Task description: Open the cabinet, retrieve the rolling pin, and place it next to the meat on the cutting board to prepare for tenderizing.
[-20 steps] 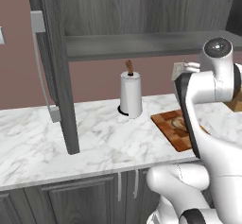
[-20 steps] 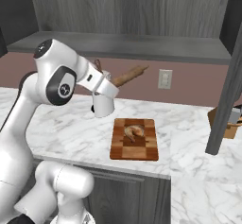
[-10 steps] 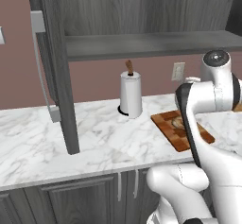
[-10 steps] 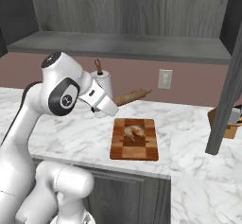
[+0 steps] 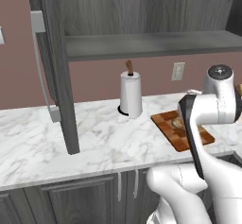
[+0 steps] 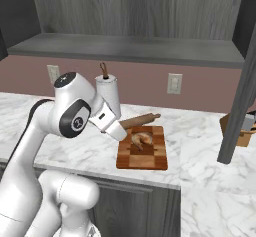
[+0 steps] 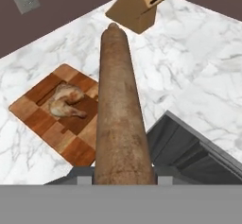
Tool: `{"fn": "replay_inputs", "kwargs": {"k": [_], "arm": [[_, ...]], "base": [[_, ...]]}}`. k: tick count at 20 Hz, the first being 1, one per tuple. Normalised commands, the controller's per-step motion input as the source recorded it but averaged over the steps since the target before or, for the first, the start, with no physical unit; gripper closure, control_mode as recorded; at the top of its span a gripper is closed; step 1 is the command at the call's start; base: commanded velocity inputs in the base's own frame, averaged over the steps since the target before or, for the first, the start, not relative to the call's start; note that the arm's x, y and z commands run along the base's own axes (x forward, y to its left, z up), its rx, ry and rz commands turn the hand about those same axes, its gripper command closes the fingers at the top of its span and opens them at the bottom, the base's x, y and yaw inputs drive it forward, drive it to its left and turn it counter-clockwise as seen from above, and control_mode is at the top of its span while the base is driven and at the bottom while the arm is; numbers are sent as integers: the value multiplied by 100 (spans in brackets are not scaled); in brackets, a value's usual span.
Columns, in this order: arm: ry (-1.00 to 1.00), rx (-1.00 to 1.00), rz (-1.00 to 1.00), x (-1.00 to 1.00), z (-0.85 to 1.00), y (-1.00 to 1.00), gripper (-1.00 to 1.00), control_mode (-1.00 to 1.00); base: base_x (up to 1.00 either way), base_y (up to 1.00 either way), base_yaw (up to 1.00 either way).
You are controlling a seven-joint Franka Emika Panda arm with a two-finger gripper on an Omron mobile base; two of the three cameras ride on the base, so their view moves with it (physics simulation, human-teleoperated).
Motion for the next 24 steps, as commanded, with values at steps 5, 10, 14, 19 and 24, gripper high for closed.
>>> {"fn": "replay_inputs", "kwargs": {"k": [5,10,14,19,24], "arm": [[1,3,-8,-10,-43,-5,100,-100],[3,0,-9,0,-36,-5,100,-100],[2,6,-5,1,-20,-1,100,-100],[3,6,-2,3,-14,0,100,-100],[0,6,-2,3,-2,-5,100,-100]], "base": [[0,0,0],[0,0,0],[0,0,0],[0,0,0],[0,0,0]]}}
